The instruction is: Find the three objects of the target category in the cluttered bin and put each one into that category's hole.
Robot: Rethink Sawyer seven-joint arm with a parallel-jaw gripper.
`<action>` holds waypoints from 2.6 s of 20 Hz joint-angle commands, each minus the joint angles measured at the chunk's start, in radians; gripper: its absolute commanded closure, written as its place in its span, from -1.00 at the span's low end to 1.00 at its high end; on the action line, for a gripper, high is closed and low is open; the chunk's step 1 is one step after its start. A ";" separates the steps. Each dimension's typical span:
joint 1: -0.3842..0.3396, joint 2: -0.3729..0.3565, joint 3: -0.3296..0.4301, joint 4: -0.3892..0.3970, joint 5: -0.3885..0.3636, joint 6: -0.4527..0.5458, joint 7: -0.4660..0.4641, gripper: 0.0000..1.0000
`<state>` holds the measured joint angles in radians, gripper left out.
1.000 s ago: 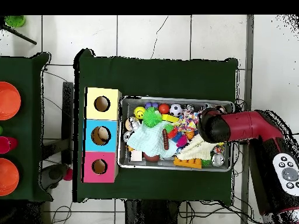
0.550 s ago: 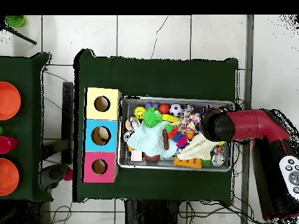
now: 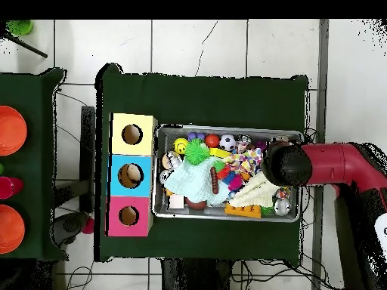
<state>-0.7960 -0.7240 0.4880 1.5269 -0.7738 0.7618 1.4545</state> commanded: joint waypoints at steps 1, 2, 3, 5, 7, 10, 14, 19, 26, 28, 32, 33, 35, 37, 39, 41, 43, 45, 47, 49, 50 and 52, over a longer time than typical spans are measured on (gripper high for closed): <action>0.009 -0.042 0.047 0.096 0.084 0.163 -0.187 1.00; 0.009 -0.043 0.050 0.097 0.097 0.170 -0.182 1.00; 0.009 -0.041 0.053 0.098 0.111 0.178 -0.179 1.00; 0.011 -0.038 0.055 0.098 0.131 0.189 -0.168 1.00; 0.015 -0.040 0.053 0.101 0.147 0.195 -0.156 1.00; 0.019 -0.040 0.053 0.108 0.166 0.196 -0.146 1.00; 0.022 -0.047 0.051 0.130 0.199 0.197 -0.123 1.00; 0.024 -0.053 0.045 0.167 0.231 0.173 -0.095 1.00; 0.032 -0.064 0.040 0.187 0.258 0.154 -0.071 1.00; 0.038 -0.061 0.036 0.186 0.261 0.153 -0.065 1.00; 0.045 -0.066 0.031 0.193 0.272 0.147 -0.052 1.00; 0.047 -0.068 0.030 0.196 0.273 0.145 -0.050 1.00; 0.046 -0.067 0.026 0.199 0.273 0.138 -0.048 1.00; 0.047 -0.065 0.024 0.194 0.279 0.140 -0.043 1.00; 0.045 -0.066 0.025 0.198 0.290 0.140 -0.033 1.00; 0.048 -0.074 0.025 0.208 0.306 0.141 -0.018 1.00; 0.054 -0.080 0.023 0.219 0.318 0.141 -0.003 1.00; 0.059 -0.087 0.019 0.232 0.328 0.136 0.012 1.00; 0.058 -0.095 0.021 0.243 0.348 0.125 0.027 1.00; 0.046 -0.098 0.044 0.264 0.386 0.085 0.038 1.00; 0.038 -0.099 0.058 0.274 0.407 0.061 0.043 1.00; 0.033 -0.105 0.078 0.297 0.432 0.020 0.045 1.00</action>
<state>-0.7580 -0.8137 0.5006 1.7205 -0.4030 0.8423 1.4545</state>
